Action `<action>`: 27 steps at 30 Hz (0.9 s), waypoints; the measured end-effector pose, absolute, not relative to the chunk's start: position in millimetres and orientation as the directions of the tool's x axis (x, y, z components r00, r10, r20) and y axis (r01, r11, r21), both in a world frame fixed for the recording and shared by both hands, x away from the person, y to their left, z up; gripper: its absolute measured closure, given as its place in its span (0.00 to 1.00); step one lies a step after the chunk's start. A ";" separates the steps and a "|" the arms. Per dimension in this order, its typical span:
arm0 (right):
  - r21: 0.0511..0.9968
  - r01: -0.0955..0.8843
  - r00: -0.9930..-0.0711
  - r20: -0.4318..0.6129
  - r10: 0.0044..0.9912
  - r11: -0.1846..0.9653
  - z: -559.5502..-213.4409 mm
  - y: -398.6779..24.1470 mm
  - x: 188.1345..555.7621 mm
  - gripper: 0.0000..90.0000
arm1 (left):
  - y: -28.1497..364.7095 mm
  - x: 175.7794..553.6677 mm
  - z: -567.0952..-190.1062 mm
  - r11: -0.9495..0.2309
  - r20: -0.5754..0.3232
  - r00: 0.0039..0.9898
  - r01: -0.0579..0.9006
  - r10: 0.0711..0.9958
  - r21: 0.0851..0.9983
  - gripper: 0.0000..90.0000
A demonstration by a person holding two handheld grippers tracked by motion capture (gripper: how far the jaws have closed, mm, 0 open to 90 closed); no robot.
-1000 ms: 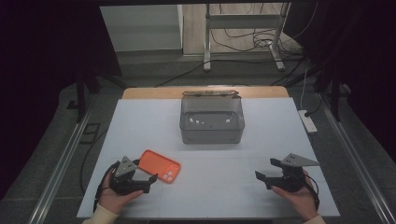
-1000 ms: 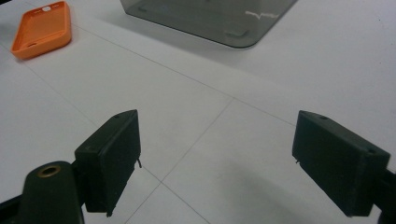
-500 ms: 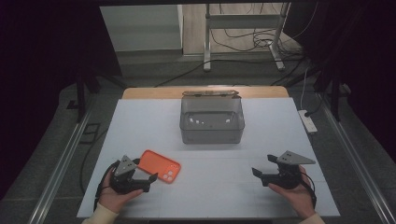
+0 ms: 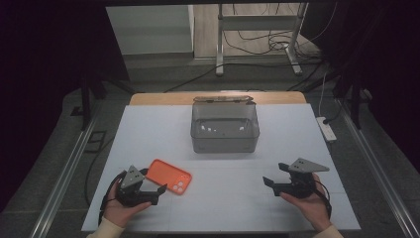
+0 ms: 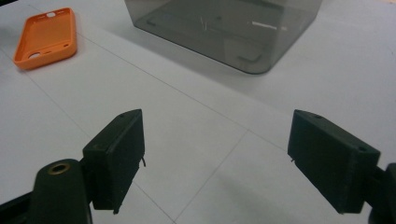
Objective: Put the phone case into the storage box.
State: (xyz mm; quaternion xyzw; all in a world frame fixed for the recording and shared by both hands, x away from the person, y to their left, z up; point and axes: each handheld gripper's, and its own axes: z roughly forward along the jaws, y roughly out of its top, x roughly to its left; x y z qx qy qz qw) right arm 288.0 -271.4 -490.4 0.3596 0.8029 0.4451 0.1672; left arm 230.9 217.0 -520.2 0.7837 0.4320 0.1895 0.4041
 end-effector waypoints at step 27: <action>0.829 0.380 -0.763 0.031 0.645 0.410 -468.7 -230.9 302.4 0.23 | 214.3 233.4 -521.1 -0.315 -0.034 0.553 0.523 0.833 0.792 0.11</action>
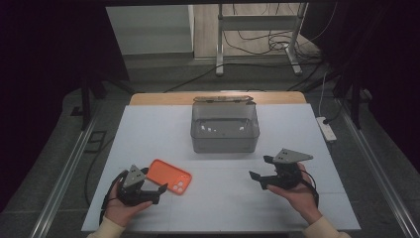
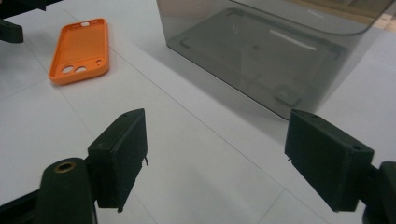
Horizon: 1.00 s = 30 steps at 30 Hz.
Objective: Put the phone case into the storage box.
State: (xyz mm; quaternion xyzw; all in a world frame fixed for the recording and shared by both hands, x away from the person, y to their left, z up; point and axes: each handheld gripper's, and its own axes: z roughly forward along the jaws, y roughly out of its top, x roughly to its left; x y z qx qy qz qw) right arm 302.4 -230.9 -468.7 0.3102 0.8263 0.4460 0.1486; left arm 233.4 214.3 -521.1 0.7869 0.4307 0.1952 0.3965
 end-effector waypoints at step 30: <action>0.795 0.404 -0.807 0.076 0.586 0.452 -464.5 -190.5 322.2 0.24 | 211.8 232.8 -520.2 -0.316 -0.036 0.561 0.518 0.827 0.795 0.11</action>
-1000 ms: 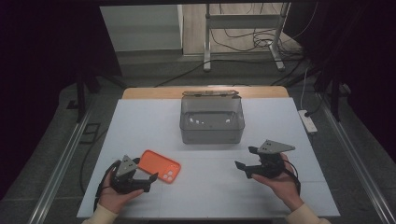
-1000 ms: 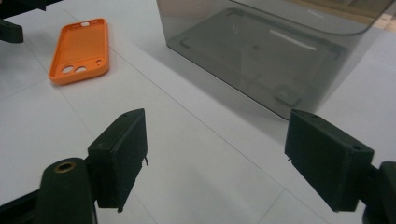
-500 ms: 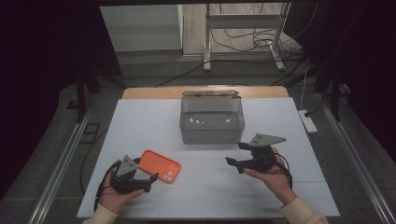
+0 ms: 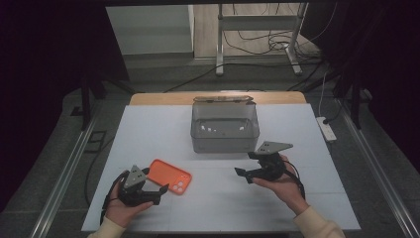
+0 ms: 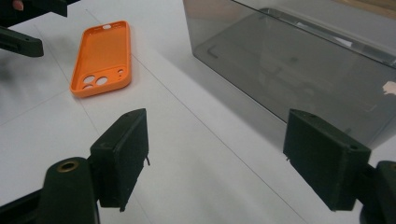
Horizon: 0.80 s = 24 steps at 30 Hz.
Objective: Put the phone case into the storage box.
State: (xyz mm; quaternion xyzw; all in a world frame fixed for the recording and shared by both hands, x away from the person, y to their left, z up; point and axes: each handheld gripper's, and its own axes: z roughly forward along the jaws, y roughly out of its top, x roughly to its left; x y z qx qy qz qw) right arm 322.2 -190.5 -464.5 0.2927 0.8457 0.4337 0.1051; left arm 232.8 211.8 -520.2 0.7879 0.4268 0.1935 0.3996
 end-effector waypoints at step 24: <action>0.760 0.382 -0.847 0.060 0.528 0.526 -462.6 -151.0 320.6 0.24 | 211.3 231.5 -520.9 -0.319 -0.033 0.559 0.520 0.829 0.793 0.11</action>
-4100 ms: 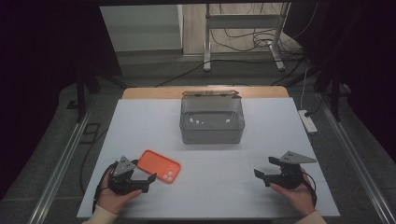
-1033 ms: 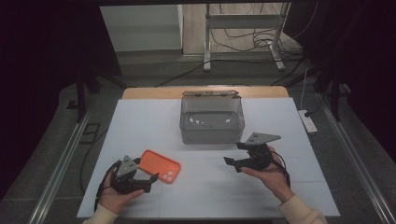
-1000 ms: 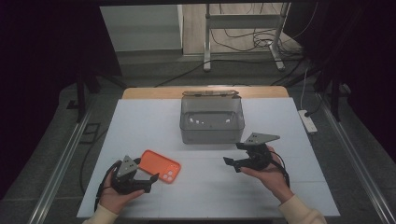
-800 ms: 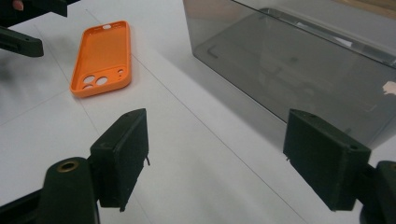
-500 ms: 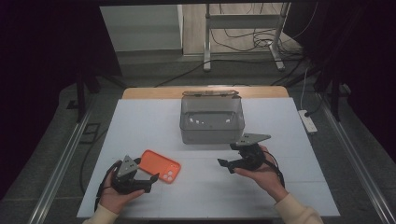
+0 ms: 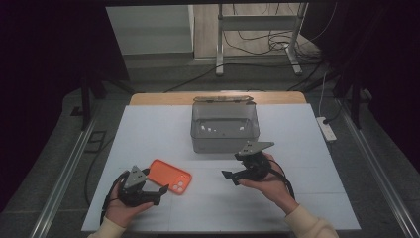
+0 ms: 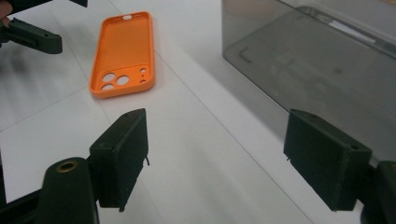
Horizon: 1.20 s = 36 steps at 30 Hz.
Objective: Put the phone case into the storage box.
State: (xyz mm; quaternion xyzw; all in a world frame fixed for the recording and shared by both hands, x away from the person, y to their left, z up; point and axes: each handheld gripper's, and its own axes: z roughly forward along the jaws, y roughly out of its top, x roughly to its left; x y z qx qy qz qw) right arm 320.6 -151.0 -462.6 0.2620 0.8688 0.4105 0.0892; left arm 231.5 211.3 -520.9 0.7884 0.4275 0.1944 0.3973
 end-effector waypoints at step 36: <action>0.725 0.390 -0.871 0.089 0.484 0.568 -469.4 -112.8 326.6 0.25 | 207.8 230.9 -520.3 -0.336 -0.021 0.569 0.515 0.822 0.789 0.11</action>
